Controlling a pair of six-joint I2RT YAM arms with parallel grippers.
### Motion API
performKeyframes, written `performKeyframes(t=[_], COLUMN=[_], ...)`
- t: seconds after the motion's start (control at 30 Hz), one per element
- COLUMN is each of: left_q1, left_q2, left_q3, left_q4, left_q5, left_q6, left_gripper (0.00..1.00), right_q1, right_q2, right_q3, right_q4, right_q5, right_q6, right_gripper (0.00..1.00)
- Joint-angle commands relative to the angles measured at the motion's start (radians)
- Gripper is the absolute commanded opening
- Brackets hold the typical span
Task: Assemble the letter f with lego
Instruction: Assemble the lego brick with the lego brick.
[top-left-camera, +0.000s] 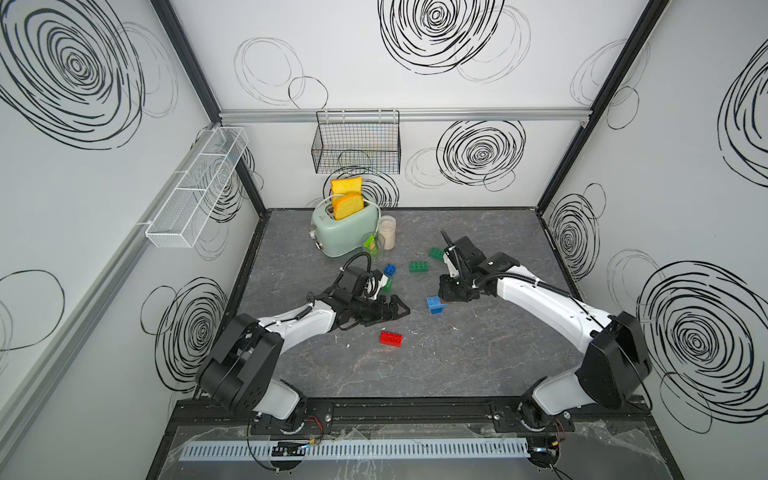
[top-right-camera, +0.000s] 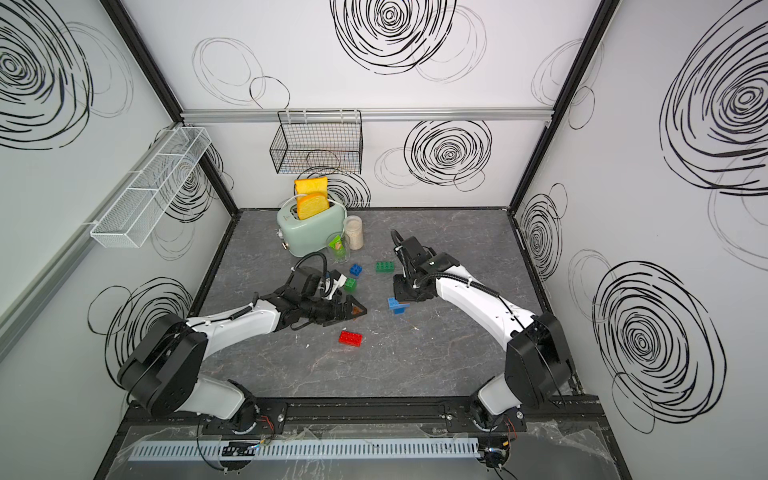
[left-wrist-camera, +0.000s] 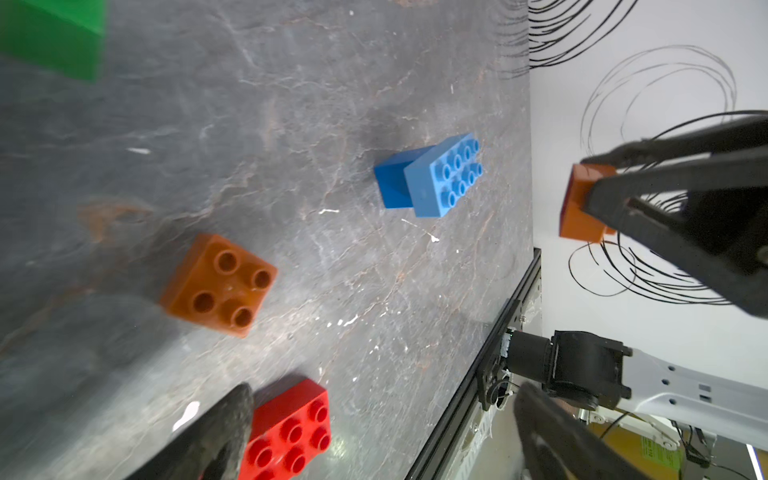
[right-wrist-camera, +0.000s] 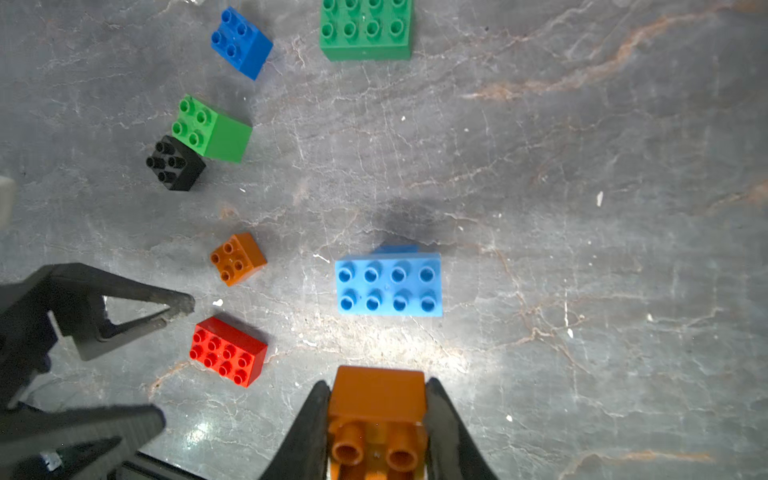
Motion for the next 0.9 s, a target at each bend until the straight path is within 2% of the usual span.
performKeyframes(t=[0.0, 0.37, 0.87], left_q1=[-0.019, -0.044, -0.039], left_q2=[0.046, 0.174, 0.199], left_q3=[0.035, 0.102, 0.106], left_q4=[0.105, 0.203, 0.212], left_q5=[0.028, 0.063, 0.062], left_q6=[-0.034, -0.094, -0.103], left_gripper=[1.0, 0.99, 0.99], right_q1=[-0.003, -0.003, -0.008], right_q2=[0.071, 0.195, 0.225], right_q3=[0.055, 0.114, 0.108], right_q4=[-0.027, -0.003, -0.014], right_q5=[-0.021, -0.011, 0.039], right_q6=[-0.028, -0.057, -0.096], right_gripper=[0.33, 0.33, 0.33])
